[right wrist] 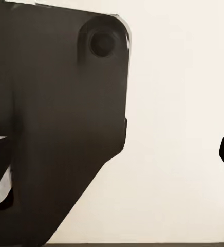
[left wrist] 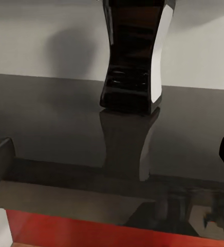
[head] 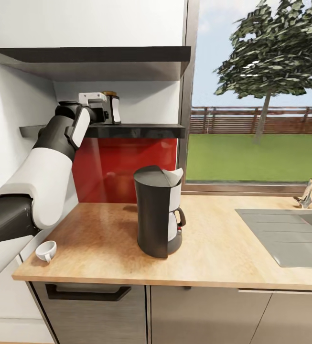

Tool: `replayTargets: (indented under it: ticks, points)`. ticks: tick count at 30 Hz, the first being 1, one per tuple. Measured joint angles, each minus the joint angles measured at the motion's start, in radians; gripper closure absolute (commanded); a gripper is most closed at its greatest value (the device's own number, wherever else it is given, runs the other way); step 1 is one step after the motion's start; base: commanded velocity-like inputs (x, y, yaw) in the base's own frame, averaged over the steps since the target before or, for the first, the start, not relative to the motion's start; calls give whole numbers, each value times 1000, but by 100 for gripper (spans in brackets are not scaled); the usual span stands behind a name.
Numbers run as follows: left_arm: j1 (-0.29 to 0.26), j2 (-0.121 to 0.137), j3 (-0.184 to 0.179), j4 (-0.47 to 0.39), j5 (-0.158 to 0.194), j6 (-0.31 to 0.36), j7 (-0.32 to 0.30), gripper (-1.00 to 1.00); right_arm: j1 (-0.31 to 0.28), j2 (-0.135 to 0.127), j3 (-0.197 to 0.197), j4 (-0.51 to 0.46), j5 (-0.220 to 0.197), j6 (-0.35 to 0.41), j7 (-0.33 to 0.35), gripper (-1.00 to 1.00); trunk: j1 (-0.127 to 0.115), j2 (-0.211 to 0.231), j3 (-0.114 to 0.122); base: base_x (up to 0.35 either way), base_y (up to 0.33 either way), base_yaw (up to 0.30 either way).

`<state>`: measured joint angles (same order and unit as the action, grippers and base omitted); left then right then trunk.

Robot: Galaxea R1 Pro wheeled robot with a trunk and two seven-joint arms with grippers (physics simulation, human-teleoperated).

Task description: Set up a coffee station on the kitchen countertop: keep the coffee maker on the countertop, move the bottle of coffee from the kitchen shelf to the counter next to the coffee maker, place a paper coffee filter on top of the coffee maker, put the saucer next to the coffee maker with the coffee cup on the saucer, and place the electric kettle next to the coffee maker.

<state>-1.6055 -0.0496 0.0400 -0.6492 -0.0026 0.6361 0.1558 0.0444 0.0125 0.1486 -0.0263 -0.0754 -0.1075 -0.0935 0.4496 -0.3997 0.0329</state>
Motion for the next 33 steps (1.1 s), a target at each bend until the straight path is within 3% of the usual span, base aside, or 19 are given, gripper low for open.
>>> replayTargets:
  ticks: [11,33]
  points:
    - [0,-1,-1,-2,-7,1,2,-100,1,2,-2,-1,-3,0,0,-100,0,0,0,289,0,0]
    - [-15,-7,0,-2,-6,1,2,-100,1,6,-4,-3,-4,0,-3,-100,0,0,0,88,0,0]
